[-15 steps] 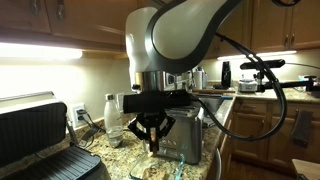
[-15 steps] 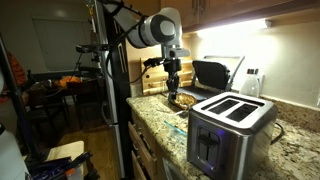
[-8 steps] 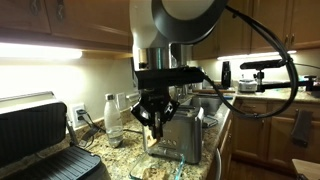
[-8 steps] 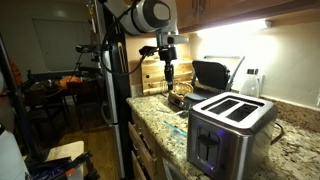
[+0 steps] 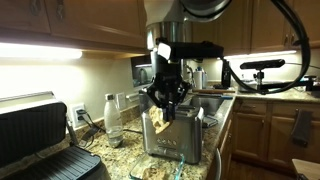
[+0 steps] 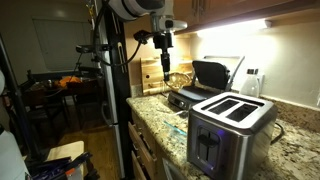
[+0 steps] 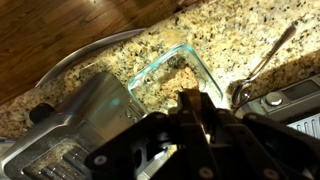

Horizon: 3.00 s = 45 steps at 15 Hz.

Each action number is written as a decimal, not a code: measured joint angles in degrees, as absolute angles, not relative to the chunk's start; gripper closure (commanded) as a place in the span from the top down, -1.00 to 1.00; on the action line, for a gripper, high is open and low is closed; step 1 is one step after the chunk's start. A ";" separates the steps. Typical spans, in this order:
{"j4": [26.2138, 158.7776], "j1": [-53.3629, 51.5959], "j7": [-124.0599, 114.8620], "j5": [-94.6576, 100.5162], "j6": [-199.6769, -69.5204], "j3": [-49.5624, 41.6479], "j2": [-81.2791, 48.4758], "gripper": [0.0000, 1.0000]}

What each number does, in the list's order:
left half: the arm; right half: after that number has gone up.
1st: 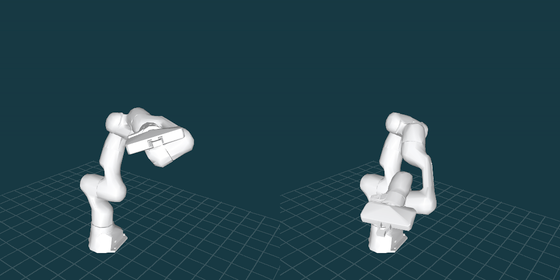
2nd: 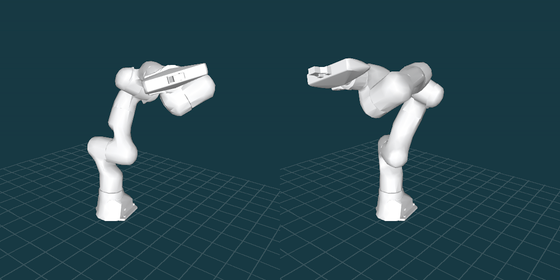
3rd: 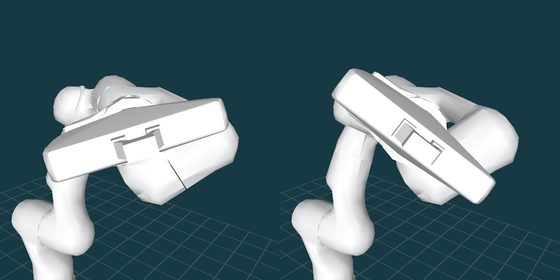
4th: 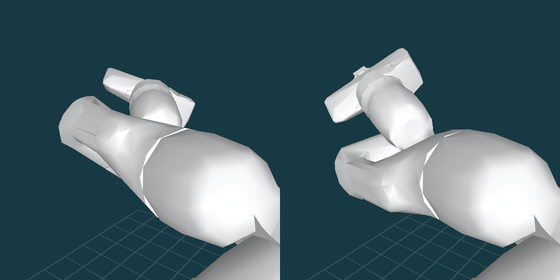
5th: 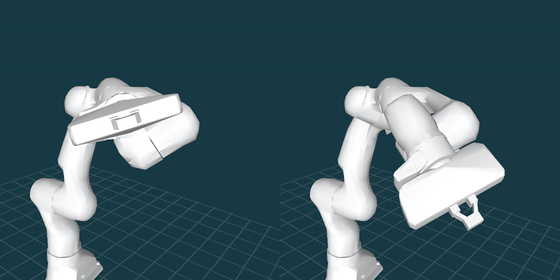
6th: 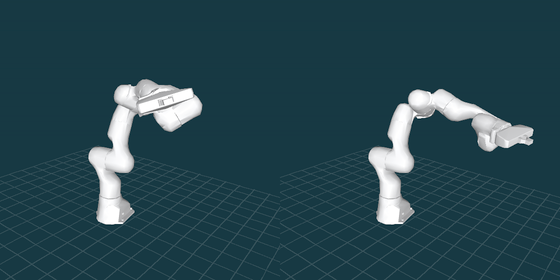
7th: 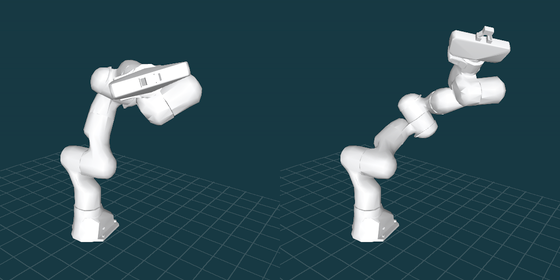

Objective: Put one slice of bread in the toaster

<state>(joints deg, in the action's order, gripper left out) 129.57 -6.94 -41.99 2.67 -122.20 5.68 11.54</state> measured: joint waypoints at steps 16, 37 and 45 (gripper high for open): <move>126.70 1.94 -11.80 3.89 -106.69 -0.60 20.59 -0.93; 111.45 2.38 -5.41 5.73 -100.78 -2.79 2.27 -0.93; 109.49 2.38 -3.41 8.00 -99.82 -2.98 0.56 -0.93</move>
<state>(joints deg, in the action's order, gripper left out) 109.49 2.38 -3.41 8.00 -99.82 -2.98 0.56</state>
